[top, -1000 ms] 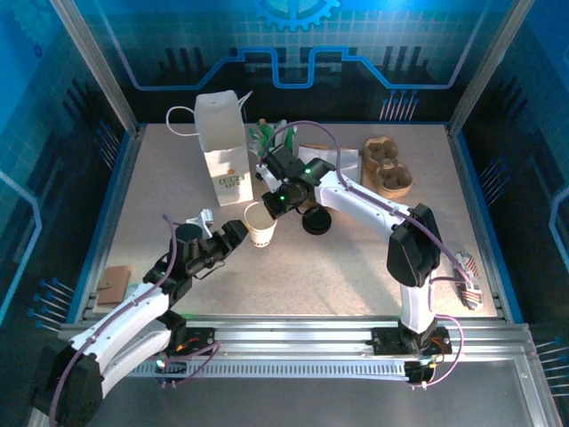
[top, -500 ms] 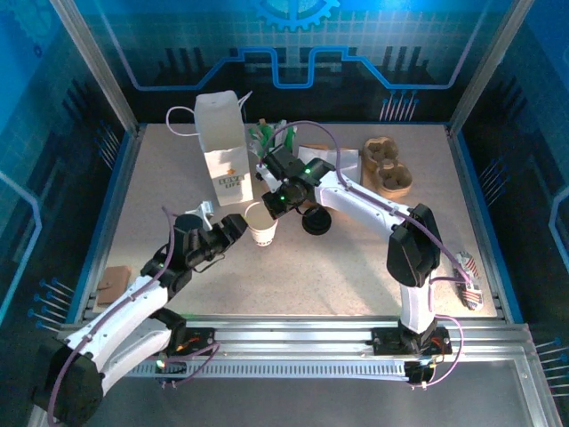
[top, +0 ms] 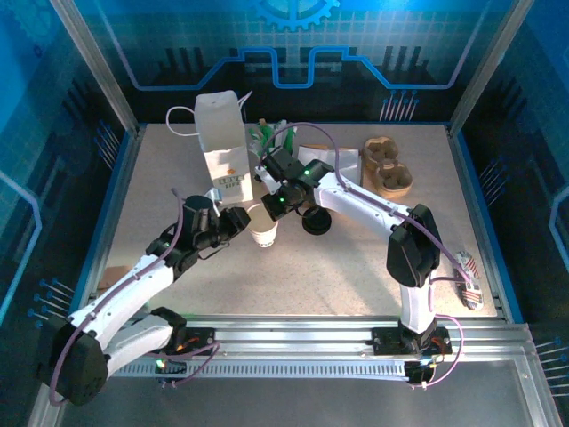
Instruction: Pack the takeout coffee
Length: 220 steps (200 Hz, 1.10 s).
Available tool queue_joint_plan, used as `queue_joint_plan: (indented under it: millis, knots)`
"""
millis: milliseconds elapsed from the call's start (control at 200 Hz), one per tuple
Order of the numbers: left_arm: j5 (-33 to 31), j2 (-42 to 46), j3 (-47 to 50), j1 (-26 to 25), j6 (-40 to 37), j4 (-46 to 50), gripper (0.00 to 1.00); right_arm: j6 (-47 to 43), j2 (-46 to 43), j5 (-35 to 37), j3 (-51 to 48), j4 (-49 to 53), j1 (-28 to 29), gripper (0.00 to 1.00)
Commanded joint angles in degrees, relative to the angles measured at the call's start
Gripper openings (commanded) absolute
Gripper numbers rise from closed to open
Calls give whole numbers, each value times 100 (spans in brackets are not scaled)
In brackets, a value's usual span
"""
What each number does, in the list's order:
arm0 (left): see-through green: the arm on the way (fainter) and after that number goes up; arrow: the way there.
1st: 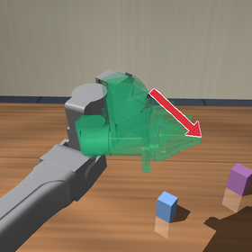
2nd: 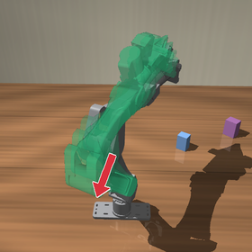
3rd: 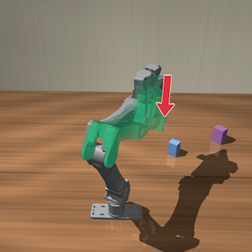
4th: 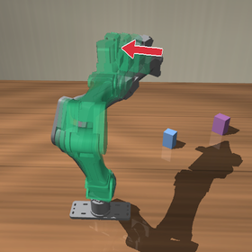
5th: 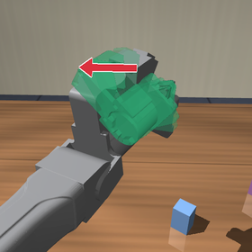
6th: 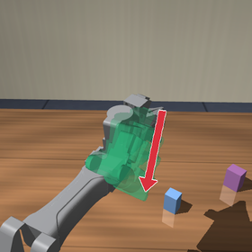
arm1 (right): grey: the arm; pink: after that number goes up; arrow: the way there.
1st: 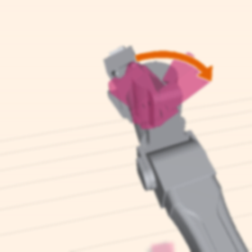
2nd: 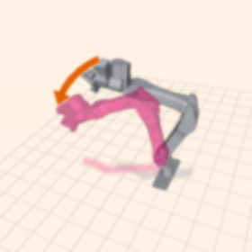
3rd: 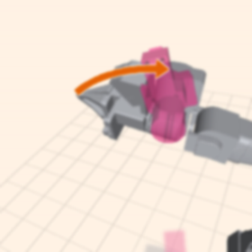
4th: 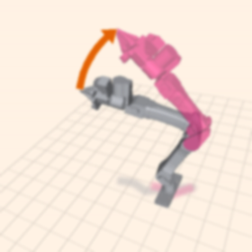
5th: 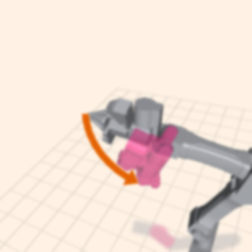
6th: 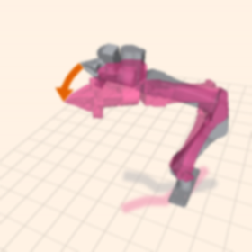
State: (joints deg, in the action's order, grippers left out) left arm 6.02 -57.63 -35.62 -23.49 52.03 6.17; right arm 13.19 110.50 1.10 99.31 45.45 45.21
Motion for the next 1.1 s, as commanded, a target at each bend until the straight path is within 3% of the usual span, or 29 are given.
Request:
queue_joint_plan:
  millis: [0,390,715,1096]
  knots:
    - [-59,-111,-306,-85,-253,374,25,-79,-160,-40,-8,16,102,0]
    - [-315,-779,-1112,-316,-879,1423,30,-124,-151,39,54,70,116,0]
    - [-1032,-822,-1706,-464,-1445,2394,38,-166,-182,179,40,111,111,0]
    - [-1054,-1323,-1908,-707,-1403,2391,34,-185,-230,136,107,146,158,0]
